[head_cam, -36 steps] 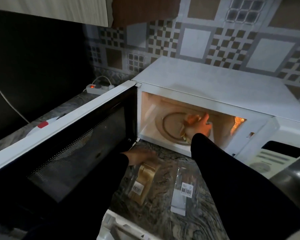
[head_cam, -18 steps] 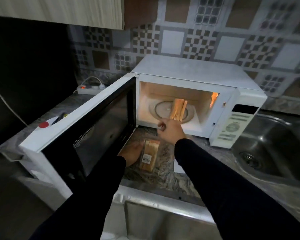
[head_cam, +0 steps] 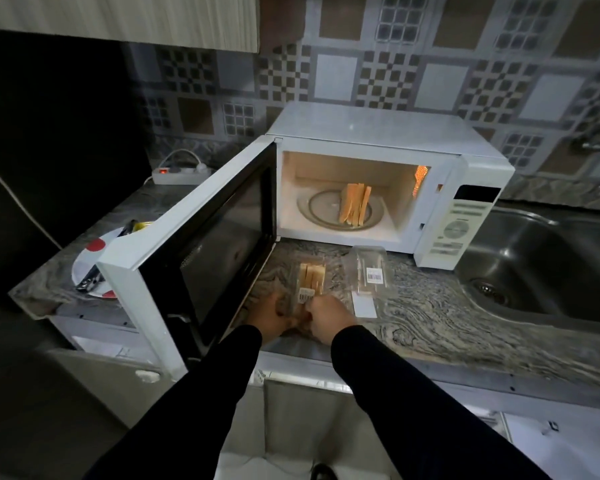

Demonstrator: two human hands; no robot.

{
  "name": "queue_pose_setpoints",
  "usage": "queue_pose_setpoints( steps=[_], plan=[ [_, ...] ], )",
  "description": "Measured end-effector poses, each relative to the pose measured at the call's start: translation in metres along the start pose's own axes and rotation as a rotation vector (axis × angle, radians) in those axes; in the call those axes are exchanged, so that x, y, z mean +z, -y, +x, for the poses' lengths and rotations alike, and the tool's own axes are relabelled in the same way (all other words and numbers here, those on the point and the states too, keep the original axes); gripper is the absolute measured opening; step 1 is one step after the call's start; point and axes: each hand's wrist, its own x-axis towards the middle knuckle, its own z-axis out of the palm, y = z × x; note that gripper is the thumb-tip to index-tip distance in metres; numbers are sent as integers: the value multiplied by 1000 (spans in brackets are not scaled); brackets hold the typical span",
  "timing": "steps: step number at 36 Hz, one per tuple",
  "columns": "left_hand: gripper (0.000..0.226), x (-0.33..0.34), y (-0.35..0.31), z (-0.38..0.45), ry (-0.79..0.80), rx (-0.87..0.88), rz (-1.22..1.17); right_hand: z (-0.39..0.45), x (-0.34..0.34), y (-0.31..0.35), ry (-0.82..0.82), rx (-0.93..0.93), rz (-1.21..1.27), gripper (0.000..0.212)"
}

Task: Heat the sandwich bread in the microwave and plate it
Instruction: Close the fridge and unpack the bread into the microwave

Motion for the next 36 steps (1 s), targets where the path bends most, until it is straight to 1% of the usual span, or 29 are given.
queue_pose_setpoints(
  steps=[2, 5, 11, 14, 18, 21, 23, 25, 27, 29, 31, 32, 34, 36],
  plan=[
    [64, -1, 3, 0, -12, 9, 16, 2, 1, 0, 1, 8, 9, 22],
    [63, -1, 4, -1, -14, 13, 13, 5, 5, -3, -17, 22, 27, 22],
    [66, 0, 6, 2, -19, 8, -27, 7, 6, -1, -67, 40, 13, 33],
    [64, -1, 3, 1, -5, 10, -41, 6, 3, 0, -59, 44, 16, 35],
    [59, 0, 1, 1, -25, 12, -29, 6, -9, 3, -90, 24, 38, 31],
    [63, 0, -2, 0, -15, -3, -72, 7, -24, 8, -105, -10, 40, 16],
    [66, -2, -6, 1, -45, 33, -55, 7, -34, 11, -138, -32, 44, 14],
    [80, -5, -7, 7, -151, 99, -40, 7, -44, 12, -186, -55, 51, 13],
    [85, -8, -14, 10, -246, 155, -17, 5, -55, 11, -237, -58, 77, 14],
    [78, -14, -29, 5, -307, 195, -23, 2, -64, 8, -314, -64, 141, 15],
    [68, -18, -42, 5, -346, 248, -52, 0, -71, 7, -434, -48, 250, 19],
    [64, -19, -46, 5, -352, 269, -60, -1, -72, 7, -504, -14, 325, 22],
    [57, -22, -56, 8, -375, 308, -40, -2, -72, 7, -636, 125, 485, 25],
    [51, -26, -63, 12, -396, 337, -12, 0, -68, 5, -692, 304, 624, 24]
  ],
)
